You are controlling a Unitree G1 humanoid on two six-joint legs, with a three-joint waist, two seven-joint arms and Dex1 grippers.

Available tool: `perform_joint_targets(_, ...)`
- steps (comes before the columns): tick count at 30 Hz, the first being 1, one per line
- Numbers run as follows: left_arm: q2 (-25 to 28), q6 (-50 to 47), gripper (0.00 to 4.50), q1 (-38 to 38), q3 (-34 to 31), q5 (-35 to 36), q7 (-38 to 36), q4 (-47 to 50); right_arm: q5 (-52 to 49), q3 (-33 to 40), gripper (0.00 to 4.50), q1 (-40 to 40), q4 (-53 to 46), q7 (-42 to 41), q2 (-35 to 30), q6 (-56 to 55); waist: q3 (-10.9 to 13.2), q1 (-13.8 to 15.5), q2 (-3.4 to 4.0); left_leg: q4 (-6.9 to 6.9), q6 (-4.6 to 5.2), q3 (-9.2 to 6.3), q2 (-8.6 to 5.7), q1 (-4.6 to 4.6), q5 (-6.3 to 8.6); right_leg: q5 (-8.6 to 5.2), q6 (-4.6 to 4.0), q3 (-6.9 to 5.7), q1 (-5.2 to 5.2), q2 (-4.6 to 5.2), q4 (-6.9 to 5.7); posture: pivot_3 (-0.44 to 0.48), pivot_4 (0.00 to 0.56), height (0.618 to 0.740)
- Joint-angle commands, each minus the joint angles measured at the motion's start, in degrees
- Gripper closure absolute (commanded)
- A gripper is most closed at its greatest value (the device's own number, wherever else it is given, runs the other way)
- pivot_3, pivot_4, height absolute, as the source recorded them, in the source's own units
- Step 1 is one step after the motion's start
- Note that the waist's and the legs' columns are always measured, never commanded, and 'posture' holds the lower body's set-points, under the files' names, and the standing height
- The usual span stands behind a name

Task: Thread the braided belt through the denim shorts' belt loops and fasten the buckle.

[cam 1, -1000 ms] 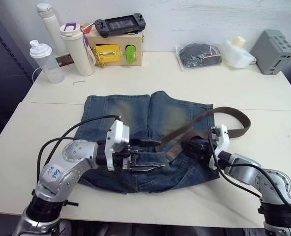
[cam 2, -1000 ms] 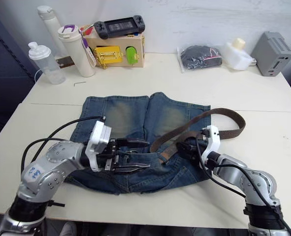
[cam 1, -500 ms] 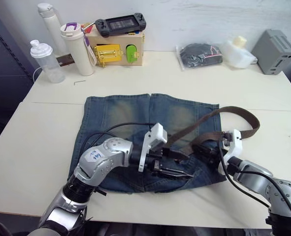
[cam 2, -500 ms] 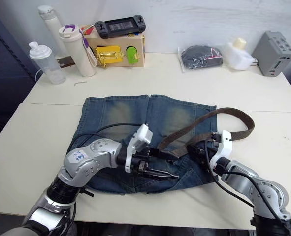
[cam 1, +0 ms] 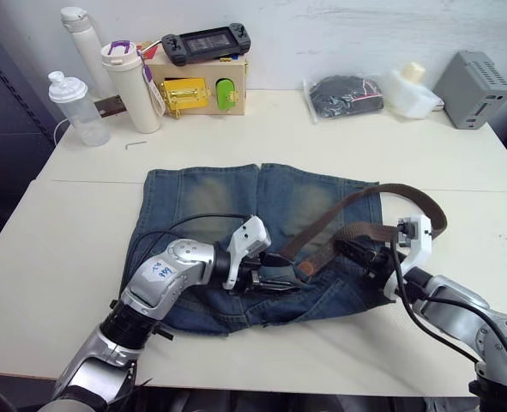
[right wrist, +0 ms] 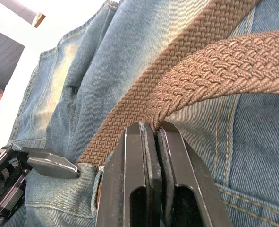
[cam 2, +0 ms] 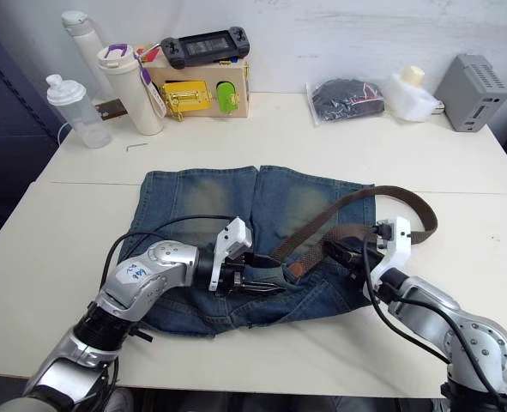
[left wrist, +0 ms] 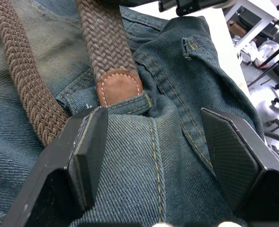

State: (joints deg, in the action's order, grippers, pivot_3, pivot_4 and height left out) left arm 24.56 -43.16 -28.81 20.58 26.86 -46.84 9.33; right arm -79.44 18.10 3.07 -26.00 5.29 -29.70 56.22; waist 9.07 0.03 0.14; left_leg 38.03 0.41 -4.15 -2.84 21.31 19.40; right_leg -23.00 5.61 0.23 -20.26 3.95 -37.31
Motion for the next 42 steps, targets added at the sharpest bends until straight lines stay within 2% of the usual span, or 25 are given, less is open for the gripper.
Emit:
perform_joint_targets(1, 1.1, 0.7, 1.03, 2.6, 1.1, -2.8, 0.1, -0.7, 0.2, -2.4, 4.5, -0.6, -1.2, 1.4, 0.2, 0.4, 0.0, -0.1, 0.01, -0.01, 0.0, 0.0, 0.0, -0.01, 0.0, 0.0, 0.0, 0.0, 0.0, 0.0, 0.0, 0.0, 0.15, 0.74)
perform_joint_targets(5, 3.0, 1.4, 1.03, 4.2, 1.0, -3.5, -1.3, 0.3, 4.2, -3.0, 4.5, -0.6, 1.8, 4.8, 1.5, -0.8, 0.0, -0.2, 0.03, -0.05, 0.0, 0.01, 0.02, -0.04, 0.0, 0.0, 0.0, 0.0, 0.0, 0.0, 0.0, 0.0, 0.15, 0.74)
perform_joint_targets(13, 8.9, -0.1, 1.03, 7.4, -0.2, -3.3, -2.9, 4.6, 3.7, -0.8, 4.5, 1.7, 2.8, 6.9, 2.9, -2.3, 0.0, -0.5, 0.08, -0.12, -0.03, 0.02, 0.06, -0.09, -0.01, 0.0, 0.0, 0.02, -0.02, -0.01, -0.01, 0.0, 0.15, 0.74)
perform_joint_targets(23, 7.9, -4.0, 1.03, 9.7, 0.1, -3.3, 1.3, 5.8, 2.1, -4.2, 4.5, 1.4, -0.6, 6.4, 3.4, -1.4, -0.1, -0.6, 0.13, -0.14, -0.03, 0.02, 0.07, -0.1, -0.01, 0.0, -0.01, 0.05, -0.03, -0.02, -0.01, 0.0, 0.15, 0.74)
perform_joint_targets(29, 5.9, -3.9, 1.03, 9.5, -4.4, -0.4, 1.7, 6.9, 2.9, -4.4, 4.5, 1.5, -1.6, 7.5, 4.2, -2.5, -0.1, -0.5, 0.15, -0.14, -0.03, 0.02, 0.07, -0.1, -0.01, 0.0, -0.01, 0.05, -0.03, -0.02, 0.0, 0.0, 0.15, 0.74)
perform_joint_targets(31, 7.9, -4.9, 1.03, 9.7, -5.0, -0.1, 0.6, 8.5, 2.9, -4.8, 4.5, 1.6, -2.0, 7.5, 4.1, -2.2, -0.1, -0.5, 0.15, -0.13, -0.03, 0.02, 0.07, -0.09, -0.01, 0.0, -0.01, 0.05, -0.03, -0.02, 0.0, 0.0, 0.15, 0.74)
perform_joint_targets(35, 15.4, -5.2, 1.03, 12.9, -6.4, -0.4, -2.1, 13.3, 5.0, -7.3, 4.5, 2.3, -2.7, 7.3, 3.1, -0.8, -0.1, -1.7, 0.18, -0.25, -0.06, 0.02, 0.09, -0.09, -0.03, -0.01, -0.01, 0.06, -0.12, -0.04, -0.04, 0.0, 0.15, 0.74)
perform_joint_targets(42, 19.7, -6.7, 1.03, 16.7, -6.1, -1.2, -1.2, 17.5, 7.9, -9.3, 4.5, 1.9, -2.8, 7.7, 4.5, -1.6, -0.1, -1.6, 0.19, -0.41, -0.11, 0.01, 0.09, -0.11, -0.06, -0.01, -0.02, 0.12, -0.18, -0.04, -0.02, 0.0, 0.15, 0.74)
